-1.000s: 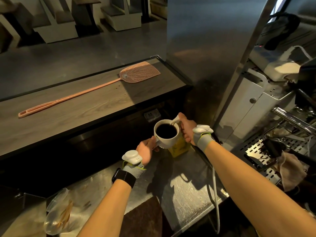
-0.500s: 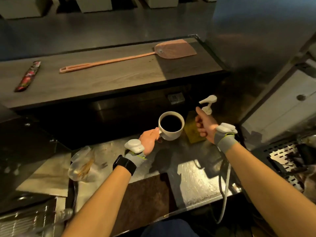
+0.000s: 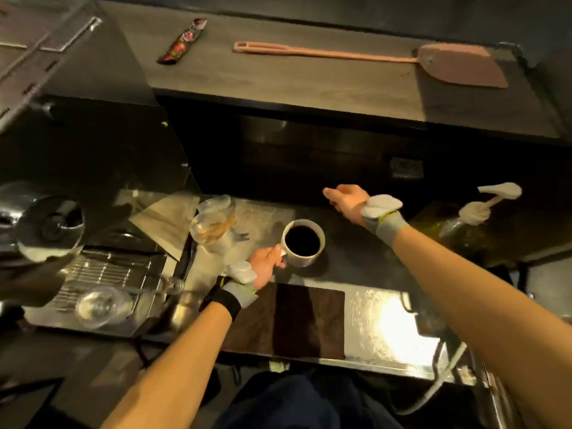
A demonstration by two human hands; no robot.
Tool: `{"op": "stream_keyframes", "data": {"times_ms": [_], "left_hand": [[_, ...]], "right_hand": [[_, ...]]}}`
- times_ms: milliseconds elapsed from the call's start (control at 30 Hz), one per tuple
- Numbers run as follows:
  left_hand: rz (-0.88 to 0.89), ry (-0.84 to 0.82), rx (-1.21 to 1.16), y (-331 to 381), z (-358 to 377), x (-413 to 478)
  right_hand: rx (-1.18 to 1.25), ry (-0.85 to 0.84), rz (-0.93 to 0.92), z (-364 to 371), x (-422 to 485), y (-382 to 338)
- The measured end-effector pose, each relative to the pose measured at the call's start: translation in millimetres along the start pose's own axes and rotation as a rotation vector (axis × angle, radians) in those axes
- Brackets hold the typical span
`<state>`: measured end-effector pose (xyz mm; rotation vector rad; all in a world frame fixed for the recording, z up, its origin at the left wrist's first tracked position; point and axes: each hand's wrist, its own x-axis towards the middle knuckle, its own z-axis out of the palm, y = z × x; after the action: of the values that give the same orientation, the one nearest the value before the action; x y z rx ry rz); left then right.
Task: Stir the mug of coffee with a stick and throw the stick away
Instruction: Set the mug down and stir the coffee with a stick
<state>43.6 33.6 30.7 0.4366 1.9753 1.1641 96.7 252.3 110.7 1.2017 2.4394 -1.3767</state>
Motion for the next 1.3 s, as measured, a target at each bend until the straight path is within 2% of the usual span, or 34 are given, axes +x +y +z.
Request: {"op": "stream_keyframes", "data": {"times_ms": [167, 333, 567, 733, 933, 1133, 1300], "left_hand": [[-0.046, 0.074, -0.042, -21, -13, -10], [-0.127, 0.103, -0.238, -29, -23, -11], [-0.105, 0.077, -0.118, -48, -32, -11], [-0.093, 0.057, -0.135, -52, -34, -11], [-0.107, 0.046, -0.149, -57, -34, -8], [-0.074, 0.042, -0.070, -61, -36, -6], [-0.070, 0.034, -0.040, -67, -36, -5]], "right_hand": [[-0.439, -0.165, -0.185, 50, 7, -50], [-0.775, -0.258, -0.298, 104, 8, -86], [-0.820, -0.363, -0.245, 147, 23, -96], [-0.808, -0.289, -0.256, 160, 26, -97], [-0.800, -0.295, -0.259, 164, 33, -96], [-0.910, -0.339, -0.321, 156, 29, -101], [-0.925, -0.285, -0.381, 148, 24, -102]]}}
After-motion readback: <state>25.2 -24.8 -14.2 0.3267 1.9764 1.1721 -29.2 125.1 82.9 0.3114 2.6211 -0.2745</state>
